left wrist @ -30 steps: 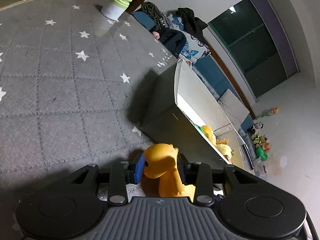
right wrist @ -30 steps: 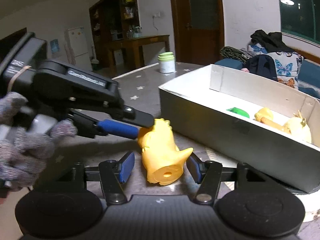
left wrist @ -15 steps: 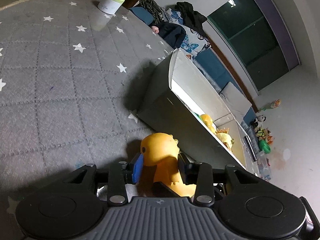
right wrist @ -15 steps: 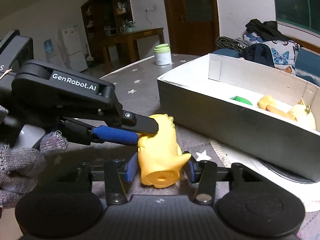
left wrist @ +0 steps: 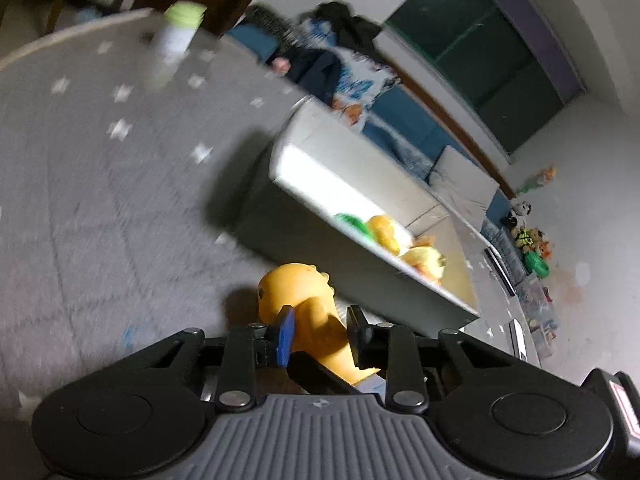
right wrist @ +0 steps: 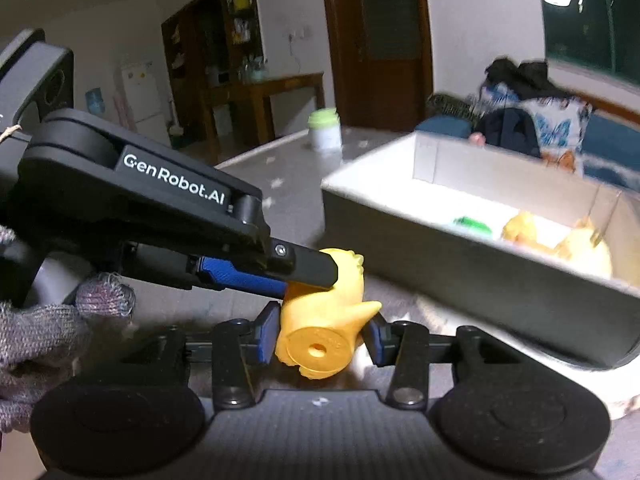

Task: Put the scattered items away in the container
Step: 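Lift the dinosaur with the left tool and lower it into the box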

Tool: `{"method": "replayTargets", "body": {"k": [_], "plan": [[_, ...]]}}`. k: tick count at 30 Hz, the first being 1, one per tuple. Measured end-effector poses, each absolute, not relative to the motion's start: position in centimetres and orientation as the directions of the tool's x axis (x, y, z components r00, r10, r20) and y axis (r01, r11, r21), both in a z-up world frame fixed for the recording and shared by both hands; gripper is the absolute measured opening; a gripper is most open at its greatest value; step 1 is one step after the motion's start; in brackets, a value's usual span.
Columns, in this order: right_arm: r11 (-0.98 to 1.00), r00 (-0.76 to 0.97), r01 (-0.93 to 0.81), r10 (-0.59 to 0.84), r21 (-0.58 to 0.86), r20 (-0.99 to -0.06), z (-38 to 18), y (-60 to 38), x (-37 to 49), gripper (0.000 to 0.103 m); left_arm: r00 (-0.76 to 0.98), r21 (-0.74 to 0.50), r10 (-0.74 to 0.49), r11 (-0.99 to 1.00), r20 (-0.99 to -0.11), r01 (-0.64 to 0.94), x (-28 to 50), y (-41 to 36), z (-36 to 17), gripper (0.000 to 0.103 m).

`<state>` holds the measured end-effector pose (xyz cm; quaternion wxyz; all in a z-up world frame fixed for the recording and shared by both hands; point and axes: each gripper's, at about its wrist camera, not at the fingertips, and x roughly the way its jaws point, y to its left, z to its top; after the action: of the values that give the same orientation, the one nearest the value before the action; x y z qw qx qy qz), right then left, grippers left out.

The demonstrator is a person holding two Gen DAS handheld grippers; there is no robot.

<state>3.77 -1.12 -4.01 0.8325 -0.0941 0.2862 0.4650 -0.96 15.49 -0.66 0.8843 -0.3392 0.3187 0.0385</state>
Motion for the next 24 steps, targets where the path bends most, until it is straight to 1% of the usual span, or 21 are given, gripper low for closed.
{"method": "replayTargets", "body": {"k": [4,10,14,18,24], "plan": [[0.571,0.435,-0.812,0.729,0.119,-0.529,-2.6,-2.0,4.2,0.043,0.815,-0.568,-0.154,0.787,-0.558,-0.240,-0.3,14.9,1.1,0.026],[0.601,0.502,-0.794,0.731,0.089,-0.463,0.0,-2.7,5.5,0.043,0.847,-0.551,-0.165,0.817,-0.505,-0.169,1.9,14.2,4.0,0.026],[0.631,0.538,-0.771,0.719,0.089,-0.439,1.1,-2.4,7.7,0.043,0.857,-0.546,-0.177,0.826,-0.485,-0.138,4.8,14.0,5.1,0.025],[0.663,0.568,-0.745,0.688,0.074,-0.452,1.0,-1.9,10.5,0.043,0.849,-0.539,-0.195,0.834,-0.491,-0.121,8.4,13.9,4.9,0.025],[0.711,0.585,-0.697,0.638,0.091,-0.501,-0.5,-1.8,14.3,0.043,0.818,-0.566,-0.242,0.816,-0.521,-0.118,12.9,14.0,2.6,0.025]]}}
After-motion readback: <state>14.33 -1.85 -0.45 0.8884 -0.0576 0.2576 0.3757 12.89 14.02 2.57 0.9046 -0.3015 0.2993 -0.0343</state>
